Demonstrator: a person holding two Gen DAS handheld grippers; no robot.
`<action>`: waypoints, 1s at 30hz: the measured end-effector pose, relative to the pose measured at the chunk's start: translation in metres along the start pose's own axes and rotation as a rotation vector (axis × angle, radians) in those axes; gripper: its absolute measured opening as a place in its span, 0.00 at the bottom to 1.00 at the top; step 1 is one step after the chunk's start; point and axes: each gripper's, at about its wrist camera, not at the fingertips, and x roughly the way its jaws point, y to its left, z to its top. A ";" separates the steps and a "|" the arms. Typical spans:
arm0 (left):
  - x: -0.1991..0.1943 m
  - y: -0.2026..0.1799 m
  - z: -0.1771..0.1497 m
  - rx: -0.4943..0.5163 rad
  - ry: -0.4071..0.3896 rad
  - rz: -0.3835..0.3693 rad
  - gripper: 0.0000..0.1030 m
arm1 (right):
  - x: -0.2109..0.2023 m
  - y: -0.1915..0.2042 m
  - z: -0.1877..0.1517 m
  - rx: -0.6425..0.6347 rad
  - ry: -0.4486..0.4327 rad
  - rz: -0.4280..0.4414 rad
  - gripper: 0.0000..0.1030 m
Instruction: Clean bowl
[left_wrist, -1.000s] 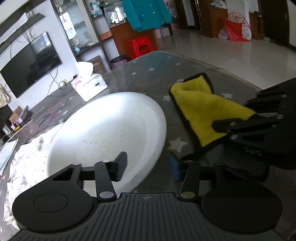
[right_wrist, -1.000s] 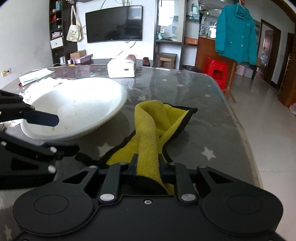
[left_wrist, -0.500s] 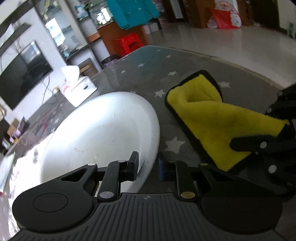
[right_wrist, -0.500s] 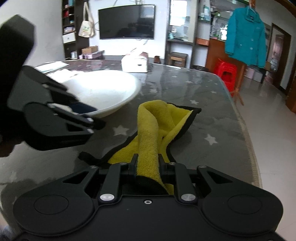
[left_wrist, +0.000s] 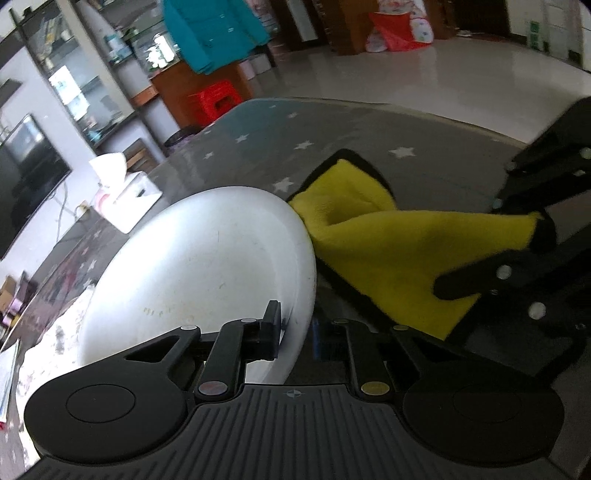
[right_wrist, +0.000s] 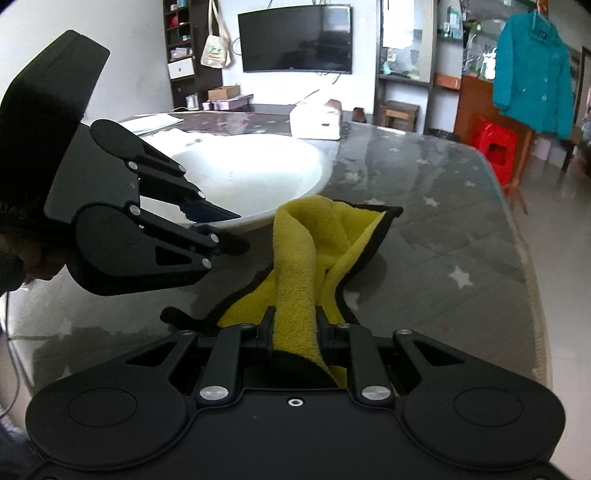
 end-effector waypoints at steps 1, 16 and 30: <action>-0.001 0.000 -0.001 0.004 -0.001 -0.006 0.15 | 0.000 0.000 0.000 -0.004 0.000 0.002 0.20; -0.008 -0.003 -0.013 0.077 -0.009 -0.046 0.15 | 0.030 -0.003 0.022 -0.069 -0.022 0.004 0.20; 0.010 -0.004 0.006 0.061 0.008 -0.029 0.17 | 0.053 -0.008 0.035 -0.144 -0.033 -0.048 0.20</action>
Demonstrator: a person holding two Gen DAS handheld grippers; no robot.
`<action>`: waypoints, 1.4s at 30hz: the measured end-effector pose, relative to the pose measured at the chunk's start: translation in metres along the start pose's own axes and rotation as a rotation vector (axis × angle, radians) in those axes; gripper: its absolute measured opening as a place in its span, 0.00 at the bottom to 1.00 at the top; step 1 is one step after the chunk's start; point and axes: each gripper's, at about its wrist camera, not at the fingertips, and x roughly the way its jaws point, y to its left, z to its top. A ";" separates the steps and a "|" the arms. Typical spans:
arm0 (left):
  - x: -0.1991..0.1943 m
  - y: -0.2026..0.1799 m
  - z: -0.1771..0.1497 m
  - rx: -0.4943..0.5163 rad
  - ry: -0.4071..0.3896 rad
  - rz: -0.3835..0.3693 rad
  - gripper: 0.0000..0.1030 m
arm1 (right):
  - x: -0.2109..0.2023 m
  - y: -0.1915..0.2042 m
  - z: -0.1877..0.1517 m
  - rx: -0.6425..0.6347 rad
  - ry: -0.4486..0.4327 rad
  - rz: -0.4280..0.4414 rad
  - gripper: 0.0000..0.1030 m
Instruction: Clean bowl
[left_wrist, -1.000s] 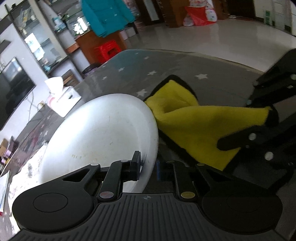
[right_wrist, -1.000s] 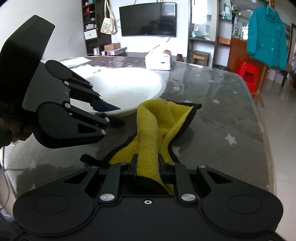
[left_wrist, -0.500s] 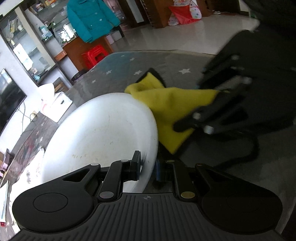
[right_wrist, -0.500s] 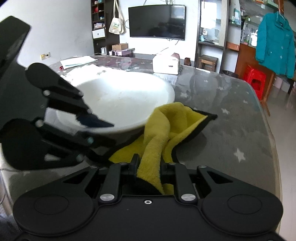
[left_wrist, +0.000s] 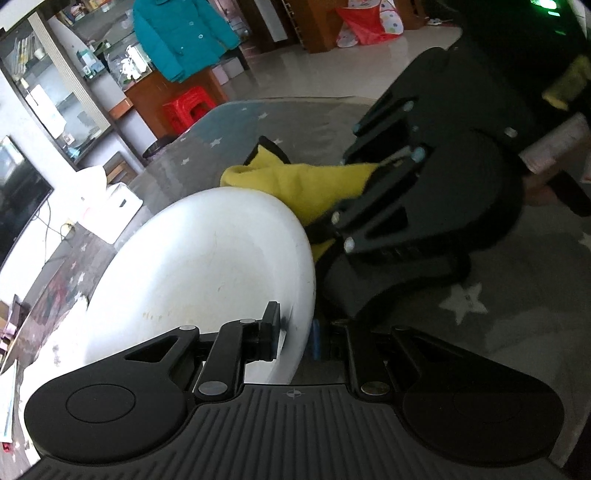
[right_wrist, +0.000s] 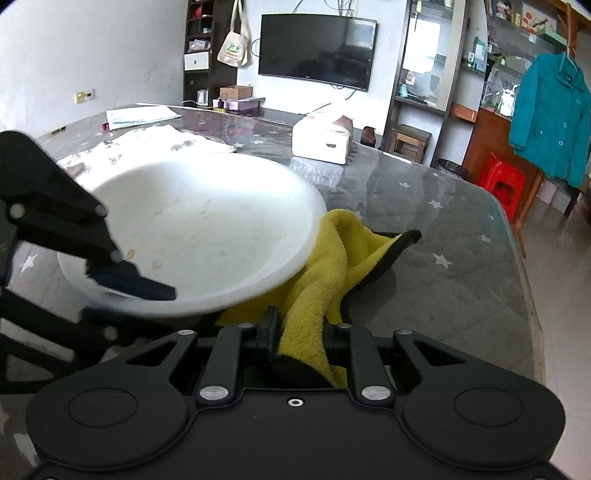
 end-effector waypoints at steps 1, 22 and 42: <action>0.001 0.000 0.002 0.001 0.001 0.001 0.17 | -0.001 0.001 -0.001 -0.004 0.001 0.000 0.20; 0.022 0.003 0.035 -0.014 0.020 0.012 0.19 | -0.046 0.014 -0.030 -0.075 0.017 0.014 0.20; -0.011 -0.025 -0.004 0.157 -0.027 -0.050 0.16 | -0.031 0.010 -0.027 -0.145 -0.006 0.004 0.20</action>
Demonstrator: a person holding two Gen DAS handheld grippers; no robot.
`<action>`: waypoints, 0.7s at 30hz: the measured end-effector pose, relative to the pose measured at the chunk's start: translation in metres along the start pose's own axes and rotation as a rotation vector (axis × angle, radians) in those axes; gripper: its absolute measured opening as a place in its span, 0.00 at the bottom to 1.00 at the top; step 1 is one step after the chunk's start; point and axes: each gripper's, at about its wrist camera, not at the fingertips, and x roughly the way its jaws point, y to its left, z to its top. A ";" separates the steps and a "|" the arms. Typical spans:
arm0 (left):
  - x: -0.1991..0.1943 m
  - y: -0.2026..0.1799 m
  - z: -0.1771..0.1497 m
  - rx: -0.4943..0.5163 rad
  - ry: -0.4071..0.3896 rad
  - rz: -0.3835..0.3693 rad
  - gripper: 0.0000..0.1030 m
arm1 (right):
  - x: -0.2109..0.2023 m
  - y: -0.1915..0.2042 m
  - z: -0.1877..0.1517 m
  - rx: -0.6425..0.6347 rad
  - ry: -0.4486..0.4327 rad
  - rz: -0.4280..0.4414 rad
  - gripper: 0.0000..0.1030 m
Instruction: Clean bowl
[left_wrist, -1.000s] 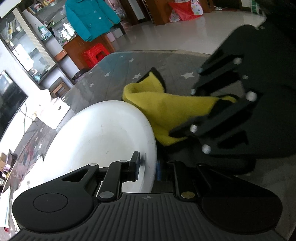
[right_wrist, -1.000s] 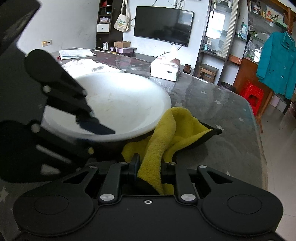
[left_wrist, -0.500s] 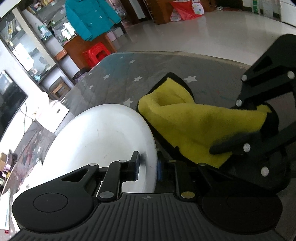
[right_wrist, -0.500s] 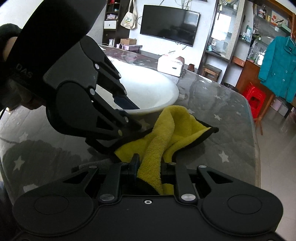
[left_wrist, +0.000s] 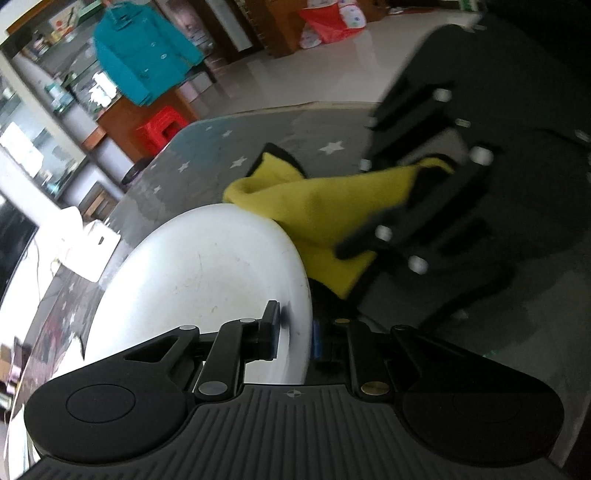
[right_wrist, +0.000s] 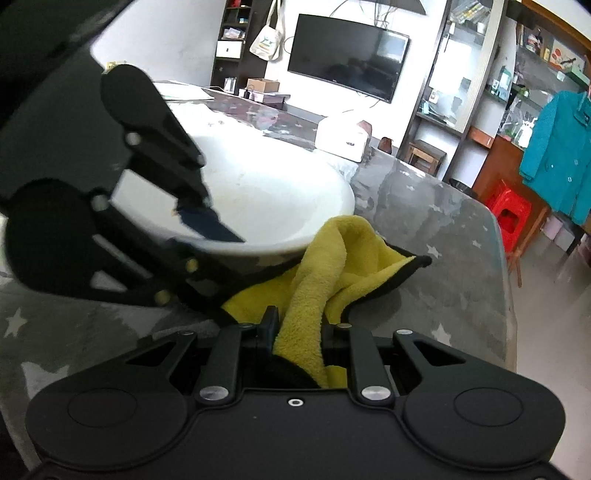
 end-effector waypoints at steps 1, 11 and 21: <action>-0.002 -0.001 -0.002 0.010 -0.002 -0.006 0.16 | 0.001 0.000 0.001 -0.004 -0.001 -0.001 0.20; -0.019 -0.009 -0.027 0.193 -0.034 -0.076 0.16 | 0.021 -0.007 0.012 -0.045 -0.012 -0.013 0.20; -0.024 -0.003 -0.040 0.187 -0.032 -0.140 0.18 | 0.028 -0.009 0.014 -0.068 -0.019 -0.028 0.20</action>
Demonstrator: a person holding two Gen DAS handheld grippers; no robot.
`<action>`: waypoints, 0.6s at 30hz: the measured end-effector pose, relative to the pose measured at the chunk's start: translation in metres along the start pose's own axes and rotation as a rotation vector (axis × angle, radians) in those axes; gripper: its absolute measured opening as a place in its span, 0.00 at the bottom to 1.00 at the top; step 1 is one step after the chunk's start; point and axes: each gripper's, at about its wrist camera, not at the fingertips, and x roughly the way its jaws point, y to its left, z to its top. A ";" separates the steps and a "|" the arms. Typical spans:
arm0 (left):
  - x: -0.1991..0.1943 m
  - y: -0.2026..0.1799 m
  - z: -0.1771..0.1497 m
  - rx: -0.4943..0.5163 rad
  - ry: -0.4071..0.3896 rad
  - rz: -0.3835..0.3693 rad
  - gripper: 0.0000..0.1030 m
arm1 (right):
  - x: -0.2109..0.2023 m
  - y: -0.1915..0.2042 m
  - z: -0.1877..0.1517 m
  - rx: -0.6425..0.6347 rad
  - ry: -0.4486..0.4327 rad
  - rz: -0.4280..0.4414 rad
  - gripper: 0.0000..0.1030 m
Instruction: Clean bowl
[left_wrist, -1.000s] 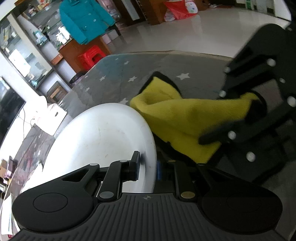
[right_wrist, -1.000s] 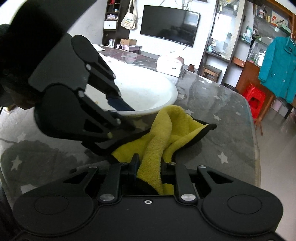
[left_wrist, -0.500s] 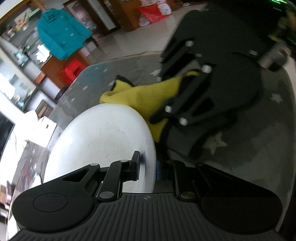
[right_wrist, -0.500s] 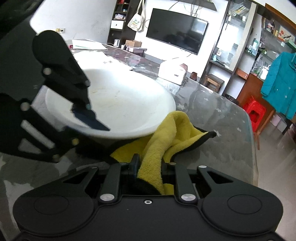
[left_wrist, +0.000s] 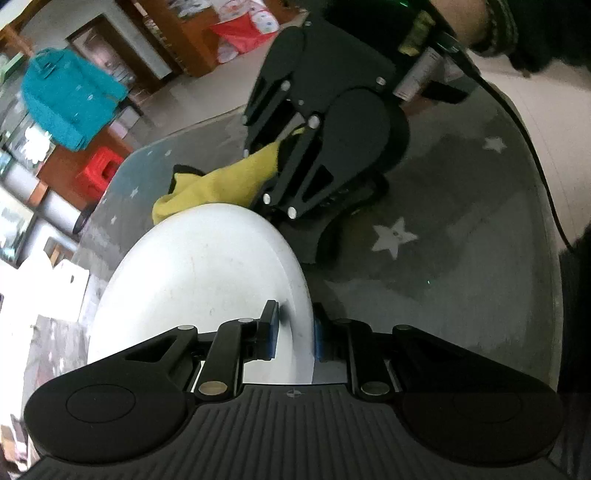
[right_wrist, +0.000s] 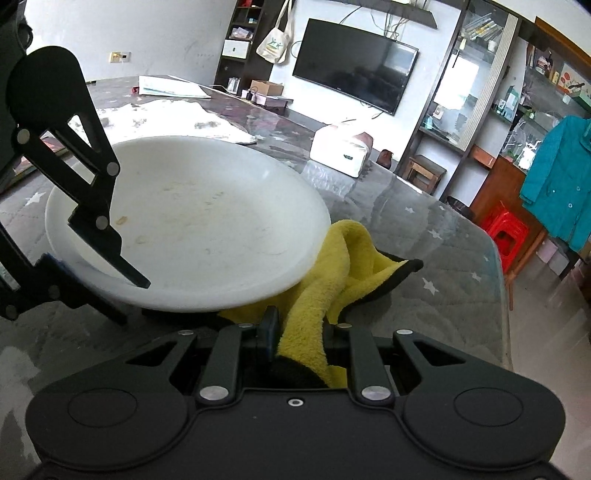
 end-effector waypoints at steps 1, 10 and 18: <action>0.000 -0.001 0.000 -0.016 -0.001 0.005 0.18 | 0.000 0.001 0.000 -0.006 -0.001 -0.003 0.20; 0.005 0.003 0.018 -0.139 -0.012 0.051 0.29 | -0.009 0.007 -0.002 -0.023 -0.004 -0.002 0.20; 0.012 0.004 0.033 -0.165 0.001 0.060 0.30 | -0.023 0.012 -0.008 -0.033 -0.001 0.009 0.20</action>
